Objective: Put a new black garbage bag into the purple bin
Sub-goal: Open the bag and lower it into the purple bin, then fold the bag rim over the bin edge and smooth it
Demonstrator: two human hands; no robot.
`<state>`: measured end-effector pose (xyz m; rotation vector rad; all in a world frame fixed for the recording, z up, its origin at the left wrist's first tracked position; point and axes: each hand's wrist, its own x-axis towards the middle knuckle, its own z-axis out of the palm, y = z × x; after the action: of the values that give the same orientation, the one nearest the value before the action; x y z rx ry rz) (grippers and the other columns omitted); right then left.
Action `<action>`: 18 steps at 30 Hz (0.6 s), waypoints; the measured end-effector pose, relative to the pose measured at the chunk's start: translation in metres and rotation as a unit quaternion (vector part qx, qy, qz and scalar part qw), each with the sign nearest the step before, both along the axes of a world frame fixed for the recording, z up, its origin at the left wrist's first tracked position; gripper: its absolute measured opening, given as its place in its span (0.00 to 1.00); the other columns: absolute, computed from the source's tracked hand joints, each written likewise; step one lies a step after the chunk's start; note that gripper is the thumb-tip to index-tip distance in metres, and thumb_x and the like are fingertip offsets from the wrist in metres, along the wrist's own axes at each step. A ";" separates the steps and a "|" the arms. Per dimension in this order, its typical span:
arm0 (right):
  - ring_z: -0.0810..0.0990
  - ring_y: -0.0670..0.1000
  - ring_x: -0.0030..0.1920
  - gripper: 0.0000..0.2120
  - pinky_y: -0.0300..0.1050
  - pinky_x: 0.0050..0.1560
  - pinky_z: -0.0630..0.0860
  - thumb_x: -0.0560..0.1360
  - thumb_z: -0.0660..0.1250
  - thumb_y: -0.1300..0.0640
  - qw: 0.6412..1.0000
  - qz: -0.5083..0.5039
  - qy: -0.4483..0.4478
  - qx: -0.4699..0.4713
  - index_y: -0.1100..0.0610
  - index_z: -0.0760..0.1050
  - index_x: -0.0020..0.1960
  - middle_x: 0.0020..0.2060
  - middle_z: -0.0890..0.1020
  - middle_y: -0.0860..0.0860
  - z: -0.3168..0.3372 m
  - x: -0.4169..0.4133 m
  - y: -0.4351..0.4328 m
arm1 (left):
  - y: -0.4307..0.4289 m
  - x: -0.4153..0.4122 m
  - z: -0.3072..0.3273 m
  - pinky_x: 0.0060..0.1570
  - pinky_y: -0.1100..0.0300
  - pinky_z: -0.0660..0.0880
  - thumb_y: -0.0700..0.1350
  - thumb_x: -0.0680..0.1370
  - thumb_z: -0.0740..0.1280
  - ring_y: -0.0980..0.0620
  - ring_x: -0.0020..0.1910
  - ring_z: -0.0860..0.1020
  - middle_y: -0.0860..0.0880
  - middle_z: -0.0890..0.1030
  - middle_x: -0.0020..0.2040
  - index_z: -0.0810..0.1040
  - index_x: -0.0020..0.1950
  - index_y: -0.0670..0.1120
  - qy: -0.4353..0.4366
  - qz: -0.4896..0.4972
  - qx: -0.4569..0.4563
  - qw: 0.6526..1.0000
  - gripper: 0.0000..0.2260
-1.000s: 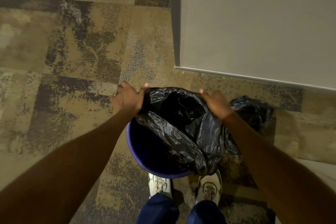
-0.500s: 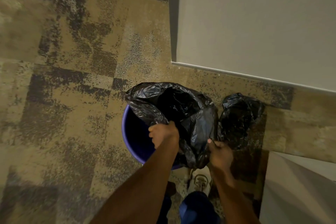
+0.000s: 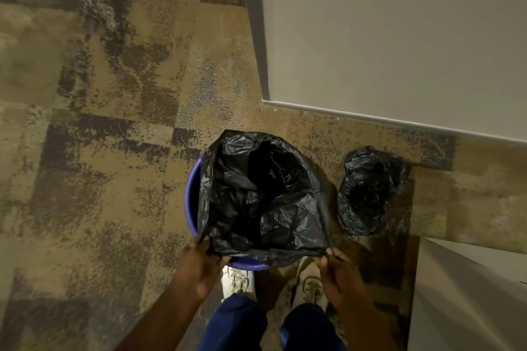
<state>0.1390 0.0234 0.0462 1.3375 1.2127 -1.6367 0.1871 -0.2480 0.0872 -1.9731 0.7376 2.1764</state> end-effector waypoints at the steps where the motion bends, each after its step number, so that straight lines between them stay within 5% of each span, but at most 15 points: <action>1: 0.77 0.49 0.45 0.06 0.37 0.45 0.80 0.80 0.58 0.66 1.000 0.009 0.012 -0.005 0.58 0.72 0.49 0.45 0.76 0.53 -0.001 0.005 -0.002 | -0.002 0.005 -0.002 0.34 0.54 0.83 0.38 0.82 0.52 0.45 0.47 0.80 0.45 0.85 0.46 0.76 0.55 0.47 -0.001 0.001 -0.002 1.000 0.13; 4: 0.75 0.54 0.58 0.10 0.47 0.63 0.76 0.79 0.58 0.67 0.999 0.016 0.033 -0.028 0.53 0.71 0.49 0.54 0.75 0.55 -0.005 0.017 -0.009 | -0.005 0.015 -0.007 0.33 0.56 0.82 0.41 0.83 0.52 0.48 0.45 0.79 0.46 0.82 0.49 0.74 0.59 0.47 -0.012 0.001 -0.020 1.000 0.12; 8: 0.77 0.57 0.44 0.05 0.52 0.38 0.83 0.79 0.57 0.69 0.996 -0.082 -0.002 -0.034 0.63 0.70 0.49 0.43 0.76 0.59 -0.014 0.028 -0.022 | -0.003 0.023 -0.012 0.35 0.57 0.77 0.47 0.83 0.53 0.51 0.41 0.77 0.48 0.80 0.46 0.76 0.53 0.49 -0.046 -0.007 -0.046 0.998 0.12; 11: 0.81 0.58 0.42 0.09 0.59 0.37 0.82 0.81 0.52 0.68 0.996 -0.086 -0.021 -0.031 0.67 0.70 0.54 0.46 0.76 0.62 -0.015 0.032 -0.028 | -0.003 0.027 -0.017 0.37 0.54 0.78 0.48 0.82 0.53 0.49 0.42 0.79 0.48 0.84 0.44 0.78 0.50 0.48 -0.040 -0.002 -0.054 0.998 0.14; 14: 0.81 0.58 0.37 0.11 0.56 0.33 0.83 0.81 0.50 0.69 0.997 -0.058 -0.034 -0.027 0.65 0.72 0.50 0.41 0.75 0.62 -0.016 0.032 -0.034 | -0.006 0.029 -0.021 0.36 0.54 0.82 0.48 0.80 0.58 0.47 0.39 0.83 0.47 0.86 0.40 0.79 0.52 0.45 -0.045 -0.005 -0.066 0.997 0.12; 18: 0.77 0.54 0.33 0.12 0.58 0.40 0.82 0.78 0.54 0.73 0.999 0.041 -0.021 0.027 0.67 0.69 0.59 0.35 0.71 0.60 -0.021 0.031 -0.048 | -0.011 0.030 -0.030 0.41 0.50 0.79 0.53 0.78 0.63 0.42 0.40 0.82 0.42 0.84 0.41 0.80 0.47 0.42 -0.119 -0.120 -0.158 0.973 0.15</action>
<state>0.1704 -0.0245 0.0252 1.3310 1.2775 -1.5206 0.2173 -0.2593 0.0572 -2.1024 1.2697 1.7337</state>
